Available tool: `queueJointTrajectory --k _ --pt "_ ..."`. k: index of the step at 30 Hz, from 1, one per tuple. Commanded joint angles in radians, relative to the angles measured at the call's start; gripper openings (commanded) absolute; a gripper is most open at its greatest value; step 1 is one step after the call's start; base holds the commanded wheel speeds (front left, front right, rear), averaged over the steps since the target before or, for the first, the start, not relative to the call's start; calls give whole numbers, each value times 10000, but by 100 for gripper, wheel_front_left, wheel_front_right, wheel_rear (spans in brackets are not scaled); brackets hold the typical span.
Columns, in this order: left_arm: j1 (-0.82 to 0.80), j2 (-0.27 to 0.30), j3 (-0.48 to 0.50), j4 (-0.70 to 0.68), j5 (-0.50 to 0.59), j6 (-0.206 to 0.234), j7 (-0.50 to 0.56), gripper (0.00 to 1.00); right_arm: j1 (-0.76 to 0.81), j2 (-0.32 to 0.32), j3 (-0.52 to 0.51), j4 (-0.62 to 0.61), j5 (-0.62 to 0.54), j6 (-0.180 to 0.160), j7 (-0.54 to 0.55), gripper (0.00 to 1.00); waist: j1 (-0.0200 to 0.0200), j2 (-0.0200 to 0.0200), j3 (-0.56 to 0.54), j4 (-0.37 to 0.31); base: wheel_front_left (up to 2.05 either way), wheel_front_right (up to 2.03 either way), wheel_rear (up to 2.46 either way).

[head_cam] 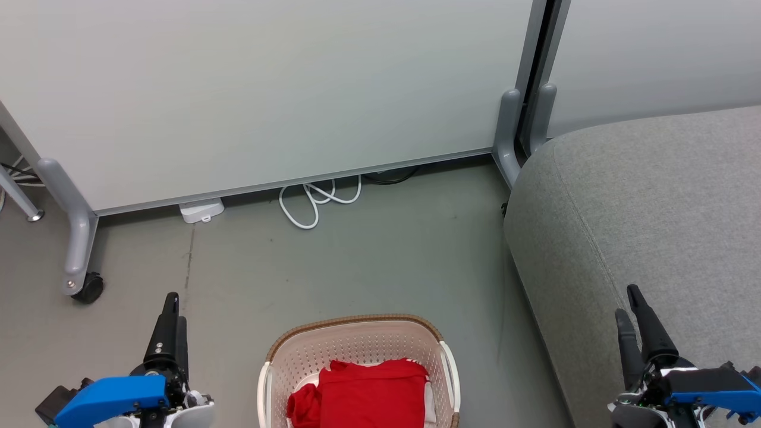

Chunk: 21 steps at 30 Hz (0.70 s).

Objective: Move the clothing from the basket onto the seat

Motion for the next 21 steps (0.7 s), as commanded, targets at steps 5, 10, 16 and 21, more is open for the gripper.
queueJointTrajectory --k 5,10,16,21 --pt "-384 81 -81 -363 1155 -9 -322 100 -243 -41 151 -344 -1155 9 -328 100 0 0 18 10 0 0 0" --pt "-436 87 -171 -492 2247 -10 -544 100 -282 -44 234 -485 -2113 10 -551 100 0 0 30 17 0 0 0" --pt "-452 93 -339 -649 3463 61 -753 100 -314 -46 324 -625 -3126 11 -762 100 0 0 36 21 0 0 0" --pt "-456 99 -579 -781 4622 170 -949 100 -335 -48 463 -740 -4112 12 -958 100 0 0 41 26 0 0 0"
